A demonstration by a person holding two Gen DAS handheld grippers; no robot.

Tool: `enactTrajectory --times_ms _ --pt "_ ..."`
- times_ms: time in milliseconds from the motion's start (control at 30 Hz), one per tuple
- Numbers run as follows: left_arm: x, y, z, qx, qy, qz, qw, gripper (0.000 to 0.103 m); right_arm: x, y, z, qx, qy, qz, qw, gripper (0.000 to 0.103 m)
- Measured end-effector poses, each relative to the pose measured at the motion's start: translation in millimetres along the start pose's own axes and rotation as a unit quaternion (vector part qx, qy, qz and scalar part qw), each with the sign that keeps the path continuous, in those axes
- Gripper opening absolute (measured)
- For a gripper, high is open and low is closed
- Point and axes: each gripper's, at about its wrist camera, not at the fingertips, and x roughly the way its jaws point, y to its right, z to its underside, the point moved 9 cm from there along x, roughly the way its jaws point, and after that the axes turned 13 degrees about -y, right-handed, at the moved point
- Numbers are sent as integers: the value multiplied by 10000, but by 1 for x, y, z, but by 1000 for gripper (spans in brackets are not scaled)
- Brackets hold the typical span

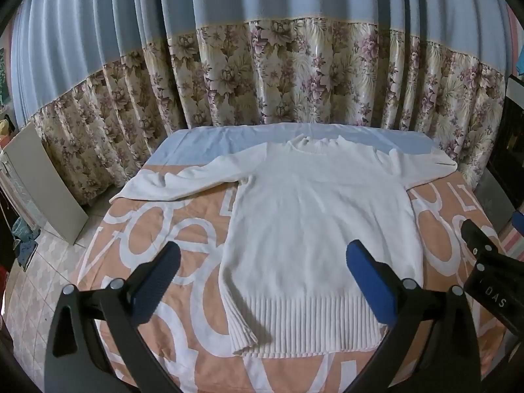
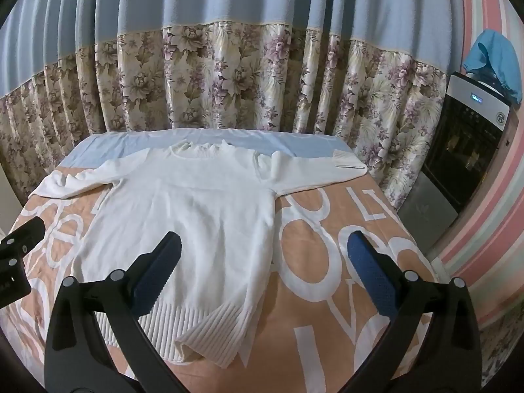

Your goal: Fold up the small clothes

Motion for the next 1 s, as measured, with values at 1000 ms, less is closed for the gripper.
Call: enactTrajectory --times_ms 1000 --pt "3 -6 -3 -15 -33 17 10000 101 5 -7 2 -8 -49 -14 10000 100"
